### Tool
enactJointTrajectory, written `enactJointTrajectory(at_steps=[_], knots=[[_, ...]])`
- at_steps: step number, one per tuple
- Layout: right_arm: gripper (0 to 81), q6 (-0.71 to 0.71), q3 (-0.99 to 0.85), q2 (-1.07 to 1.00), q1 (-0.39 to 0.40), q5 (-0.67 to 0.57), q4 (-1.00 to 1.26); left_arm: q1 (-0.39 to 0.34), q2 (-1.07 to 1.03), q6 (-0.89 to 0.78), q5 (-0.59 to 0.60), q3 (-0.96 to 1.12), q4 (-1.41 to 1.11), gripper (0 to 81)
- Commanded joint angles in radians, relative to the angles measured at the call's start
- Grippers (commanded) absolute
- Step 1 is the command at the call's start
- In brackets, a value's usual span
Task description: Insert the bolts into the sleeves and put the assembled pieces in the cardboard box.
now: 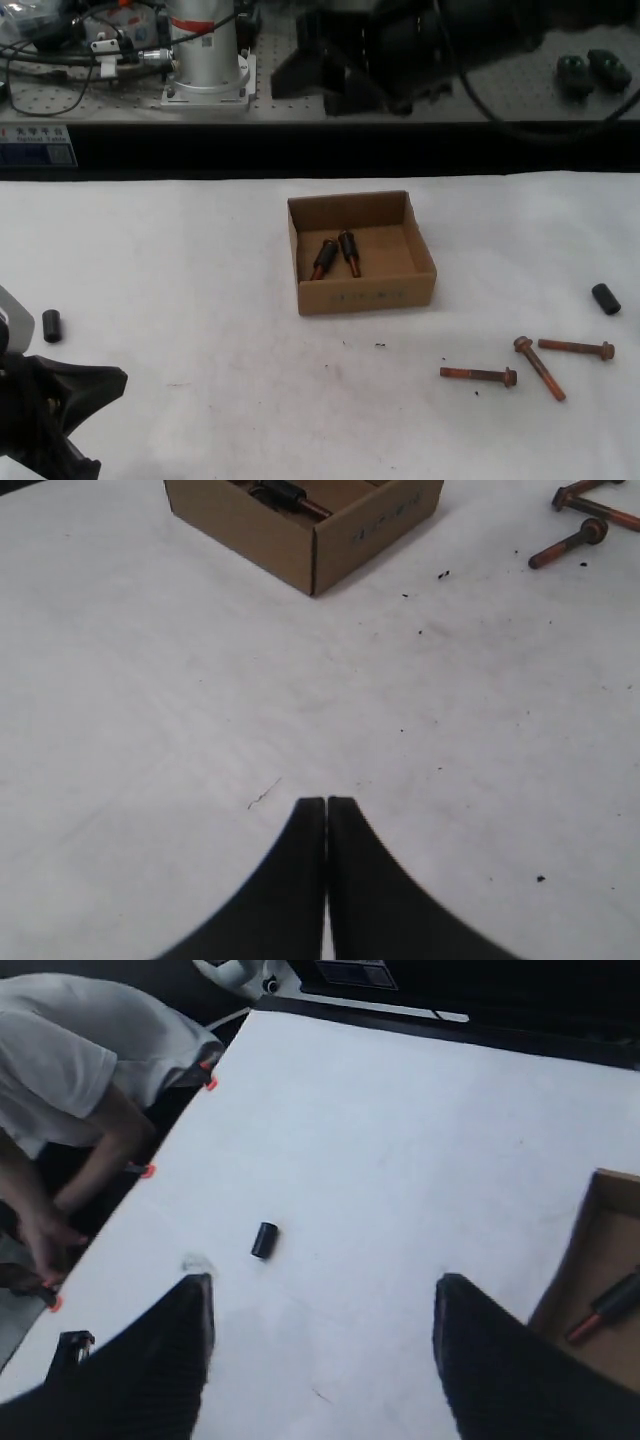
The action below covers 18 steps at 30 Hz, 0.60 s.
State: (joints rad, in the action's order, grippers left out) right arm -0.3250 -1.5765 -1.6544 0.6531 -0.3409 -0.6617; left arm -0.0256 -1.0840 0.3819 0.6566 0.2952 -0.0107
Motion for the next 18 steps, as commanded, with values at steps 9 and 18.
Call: enactJointTrajectory(at_steps=[9,18], knots=[[47.5,0.120,0.400,0.574,0.083,0.308,-0.092,-0.004,0.008,0.013,0.005,0.005,-0.006,0.6],[47.5,0.097,0.865,1.030,0.083,0.514,-0.096,-0.029,0.006,0.021,-0.108,0.077,0.123,0.6]])
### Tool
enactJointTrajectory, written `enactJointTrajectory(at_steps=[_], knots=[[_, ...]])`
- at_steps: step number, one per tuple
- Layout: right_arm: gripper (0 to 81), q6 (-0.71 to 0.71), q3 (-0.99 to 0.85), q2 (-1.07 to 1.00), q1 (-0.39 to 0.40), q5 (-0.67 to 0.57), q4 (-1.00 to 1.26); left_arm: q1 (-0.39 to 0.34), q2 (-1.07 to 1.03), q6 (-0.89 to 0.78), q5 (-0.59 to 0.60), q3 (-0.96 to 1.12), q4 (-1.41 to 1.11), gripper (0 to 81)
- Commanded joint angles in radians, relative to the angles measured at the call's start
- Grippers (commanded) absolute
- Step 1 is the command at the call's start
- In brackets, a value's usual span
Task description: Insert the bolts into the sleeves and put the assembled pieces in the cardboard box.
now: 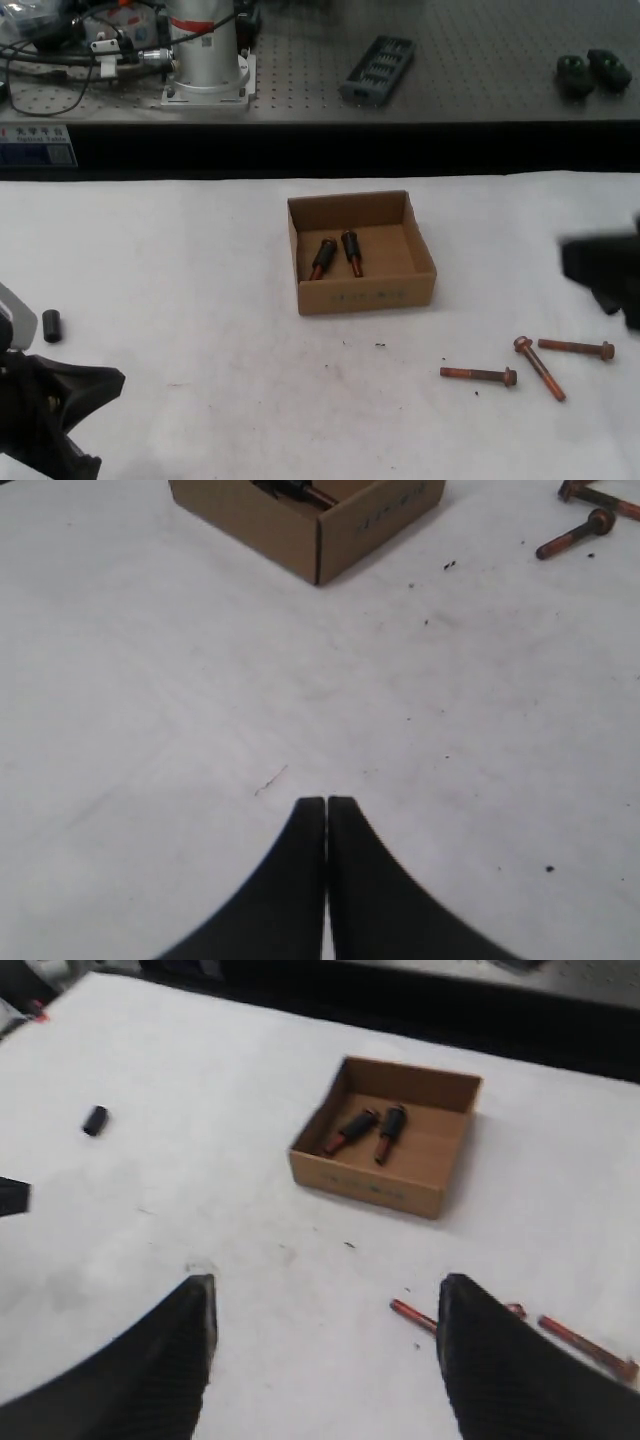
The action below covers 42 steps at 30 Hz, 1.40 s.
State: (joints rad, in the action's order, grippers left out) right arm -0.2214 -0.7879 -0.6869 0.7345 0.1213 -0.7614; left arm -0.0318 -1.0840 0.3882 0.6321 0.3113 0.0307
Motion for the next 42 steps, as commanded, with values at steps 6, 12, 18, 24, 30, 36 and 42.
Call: enactJointTrajectory(at_steps=[6,12,18,24,30,36,42], knots=[[47.5,-0.001,0.237,0.173,0.001,0.110,0.003,-0.126,0.004,0.063,-0.122,0.245,0.393,0.6],[37.7,0.014,0.300,0.177,0.001,0.295,0.003,-0.299,0.002,0.022,-0.125,0.383,0.447,0.6],[7.4,0.012,0.297,0.177,0.001,0.347,-0.005,-0.500,-0.043,0.032,-0.362,0.467,0.447,0.6],[9.1,-0.073,0.297,0.177,0.001,0.408,-0.097,-0.602,-0.163,0.068,-0.395,0.546,0.447,0.6],[28.9,-0.070,0.279,0.177,0.001,0.397,-0.117,-0.633,-0.305,0.101,-0.404,0.655,0.467,0.6],[28.9,-0.070,0.238,0.177,0.001,0.396,-0.149,-0.688,-0.453,0.161,-0.435,0.775,0.564,0.6],[28.9,-0.070,0.235,0.178,0.001,0.414,-0.135,-0.737,-0.581,0.219,-0.481,0.854,0.560,0.4]])
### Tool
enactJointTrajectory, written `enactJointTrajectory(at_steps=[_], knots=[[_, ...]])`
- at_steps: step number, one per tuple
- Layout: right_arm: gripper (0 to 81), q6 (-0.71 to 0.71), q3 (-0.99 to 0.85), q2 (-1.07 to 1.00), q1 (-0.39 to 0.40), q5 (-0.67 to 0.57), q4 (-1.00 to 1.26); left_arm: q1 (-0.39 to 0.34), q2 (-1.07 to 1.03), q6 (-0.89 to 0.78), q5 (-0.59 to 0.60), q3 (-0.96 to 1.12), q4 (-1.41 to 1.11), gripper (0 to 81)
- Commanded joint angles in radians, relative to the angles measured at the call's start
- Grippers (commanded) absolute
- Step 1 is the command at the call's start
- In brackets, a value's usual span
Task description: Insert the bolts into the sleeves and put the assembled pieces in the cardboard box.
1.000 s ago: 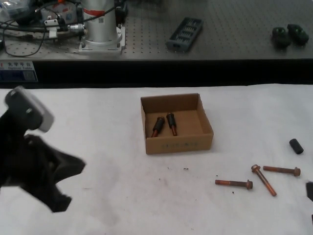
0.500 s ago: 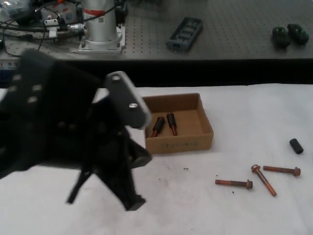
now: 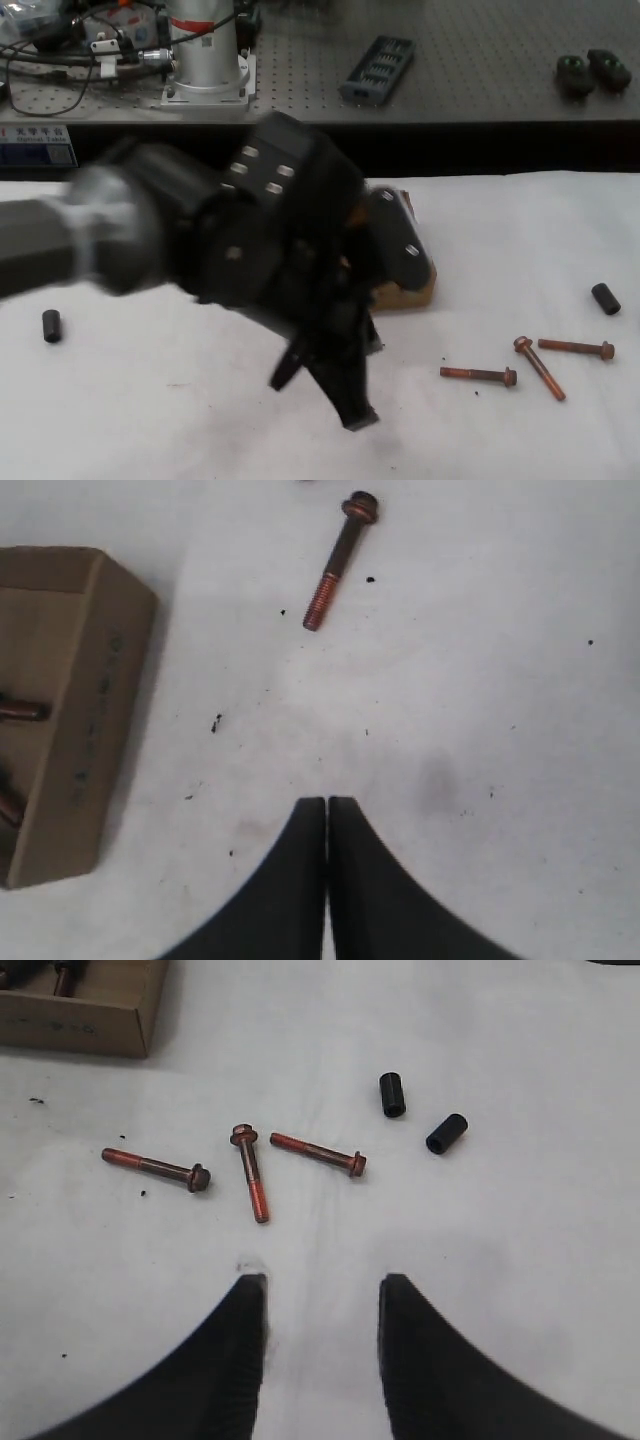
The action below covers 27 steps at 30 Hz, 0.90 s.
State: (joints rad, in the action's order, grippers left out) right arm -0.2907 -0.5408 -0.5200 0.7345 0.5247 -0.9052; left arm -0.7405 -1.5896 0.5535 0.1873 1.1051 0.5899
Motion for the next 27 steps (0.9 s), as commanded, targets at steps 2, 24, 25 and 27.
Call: enactJointTrajectory(at_steps=[2,24,25,27], knots=[[28.9,0.005,-0.012,0.011,0.001,0.038,0.010,-0.039,-0.108,0.085,-0.065,0.086,-0.007,2.6],[28.9,-0.068,-0.012,0.011,0.001,0.153,-0.007,-0.157,-0.435,0.323,-0.093,0.404,0.001,26.5],[28.9,-0.068,-0.012,0.011,0.001,0.185,-0.010,-0.162,-0.453,0.323,-0.093,0.423,0.009,26.5],[28.9,-0.062,-0.014,0.011,0.001,0.254,-0.020,-0.168,-0.486,0.330,-0.093,0.457,0.026,26.5]])
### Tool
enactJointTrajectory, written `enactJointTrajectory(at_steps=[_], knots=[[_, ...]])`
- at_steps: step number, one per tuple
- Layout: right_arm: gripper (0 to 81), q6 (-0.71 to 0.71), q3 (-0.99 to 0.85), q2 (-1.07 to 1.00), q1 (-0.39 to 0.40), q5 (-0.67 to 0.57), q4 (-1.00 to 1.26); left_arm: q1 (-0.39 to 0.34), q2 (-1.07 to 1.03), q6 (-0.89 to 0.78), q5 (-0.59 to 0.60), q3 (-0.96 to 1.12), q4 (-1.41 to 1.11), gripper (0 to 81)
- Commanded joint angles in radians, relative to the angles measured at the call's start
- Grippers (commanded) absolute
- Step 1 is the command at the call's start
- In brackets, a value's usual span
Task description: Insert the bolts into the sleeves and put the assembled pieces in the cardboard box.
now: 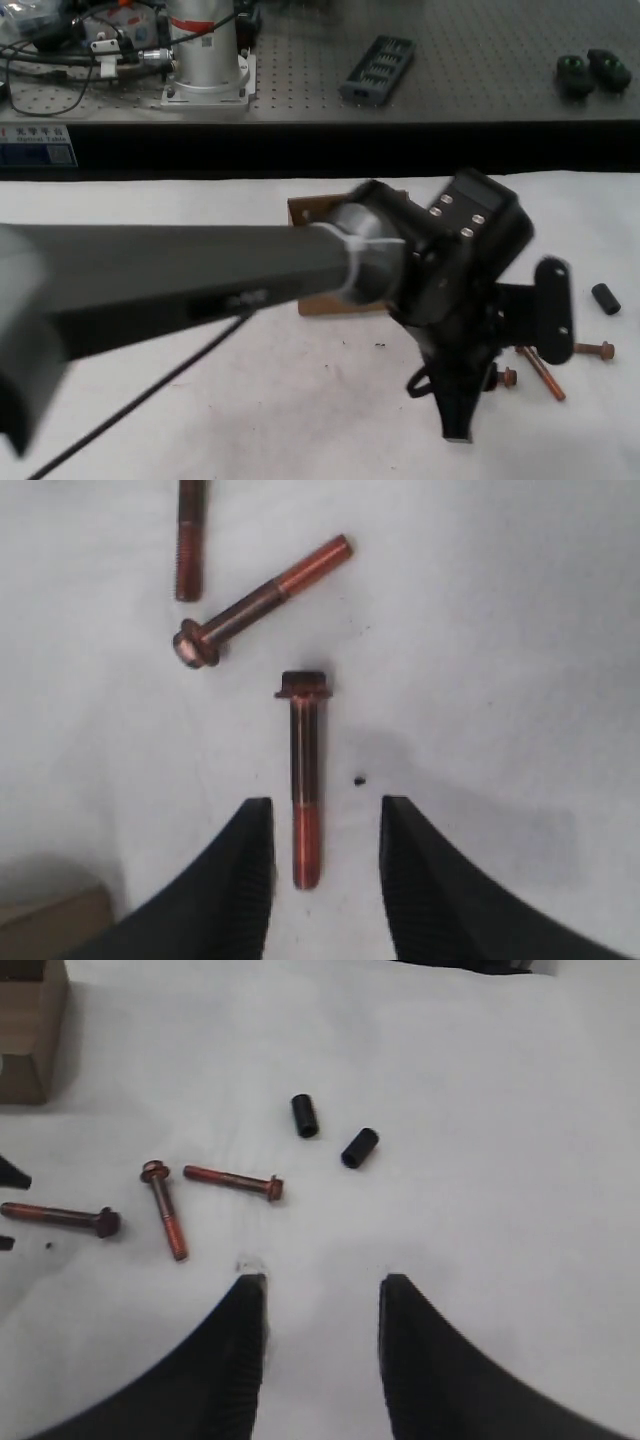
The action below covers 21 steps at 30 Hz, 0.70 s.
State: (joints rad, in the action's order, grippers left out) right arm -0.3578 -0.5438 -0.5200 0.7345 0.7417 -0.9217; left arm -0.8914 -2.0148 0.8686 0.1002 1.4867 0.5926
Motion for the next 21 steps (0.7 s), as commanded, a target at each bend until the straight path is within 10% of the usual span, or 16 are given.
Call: enactJointTrajectory(at_steps=[1,16,21], knots=[[28.9,0.005,-0.017,0.011,0.001,0.071,-0.020,-0.020,-0.079,0.015,-0.005,0.095,0.032,26.5],[28.9,0.012,-0.127,0.011,0.001,0.125,-0.122,-0.019,-0.284,0.023,-0.021,0.298,0.113,25.3],[28.9,0.014,-0.127,0.011,0.001,0.125,-0.122,-0.019,-0.308,0.017,-0.067,0.298,0.121,1.8]])
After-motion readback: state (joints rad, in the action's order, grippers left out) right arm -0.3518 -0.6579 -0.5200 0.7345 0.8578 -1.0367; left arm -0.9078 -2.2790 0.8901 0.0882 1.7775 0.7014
